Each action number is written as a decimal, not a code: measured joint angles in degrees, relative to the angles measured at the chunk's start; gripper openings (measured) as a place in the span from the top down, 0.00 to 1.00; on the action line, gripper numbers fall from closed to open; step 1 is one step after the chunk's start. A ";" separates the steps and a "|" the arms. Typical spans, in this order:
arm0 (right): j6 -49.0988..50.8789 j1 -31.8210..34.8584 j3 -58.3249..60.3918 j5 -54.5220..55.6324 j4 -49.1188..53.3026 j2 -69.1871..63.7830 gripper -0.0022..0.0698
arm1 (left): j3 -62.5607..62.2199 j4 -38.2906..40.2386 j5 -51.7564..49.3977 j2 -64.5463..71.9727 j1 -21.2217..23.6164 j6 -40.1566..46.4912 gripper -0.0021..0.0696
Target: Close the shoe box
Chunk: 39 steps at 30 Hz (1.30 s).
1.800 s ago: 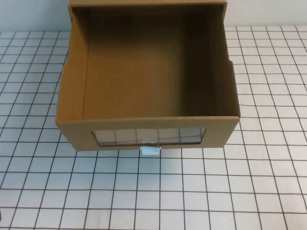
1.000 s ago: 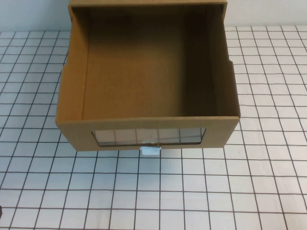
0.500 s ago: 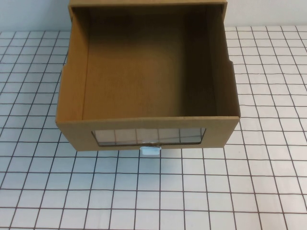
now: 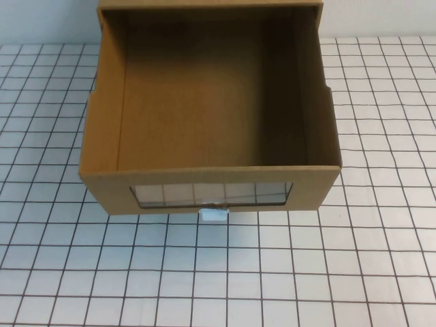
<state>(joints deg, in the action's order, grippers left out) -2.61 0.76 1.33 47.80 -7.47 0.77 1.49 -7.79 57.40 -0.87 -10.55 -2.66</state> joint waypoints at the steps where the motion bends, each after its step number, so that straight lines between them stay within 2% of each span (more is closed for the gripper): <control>1: 0.08 0.00 0.00 1.91 0.00 0.00 0.99 | 0.00 0.52 0.20 0.00 0.00 0.13 0.98; 4: 1.63 0.00 -0.64 6.03 0.00 0.05 0.99 | -2.30 2.78 0.20 0.00 0.00 1.12 0.98; 8: 7.52 0.00 -8.16 5.17 0.25 0.05 0.99 | -9.44 7.79 -0.94 0.00 0.00 1.48 0.98; 16: 14.71 0.00 -32.22 -9.26 9.61 -1.02 0.99 | -22.98 12.21 -2.57 4.27 0.00 1.56 0.98; 19: 18.95 0.00 -40.89 -14.57 11.26 -4.91 0.99 | -27.41 12.46 -7.06 8.58 0.00 1.56 0.98; 21: 19.94 0.00 -46.09 -21.50 11.53 -8.09 0.99 | -31.18 13.25 -11.74 11.41 0.00 1.43 0.98; 25: 20.71 0.00 -57.58 -44.21 11.06 -17.29 0.99 | -41.04 20.04 -24.01 18.48 0.00 -0.14 0.98; 28: 20.85 0.00 -65.03 -62.58 8.91 -24.80 0.99 | -49.80 26.43 -38.47 24.54 0.00 -0.34 0.98; 31: 19.83 0.00 -70.26 -79.73 5.99 -32.43 0.99 | -57.02 27.54 -54.10 31.90 -0.12 -0.24 0.98; 33: 18.29 0.00 -71.69 -89.02 4.30 -37.19 0.99 | -59.49 27.41 -60.58 36.05 -1.06 0.04 0.98; 36: 14.06 0.00 -71.93 -96.86 3.01 -42.08 0.99 | -60.02 27.17 -64.89 41.07 -2.13 1.49 0.98; 39: 11.61 0.00 -71.93 -99.48 -0.26 -45.23 0.99 | -60.02 27.17 -65.96 45.38 -2.38 0.85 0.98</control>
<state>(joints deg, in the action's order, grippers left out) 9.00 0.76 -70.60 -51.68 -7.73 -44.46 -58.53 19.38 -8.56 44.51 -12.93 -1.81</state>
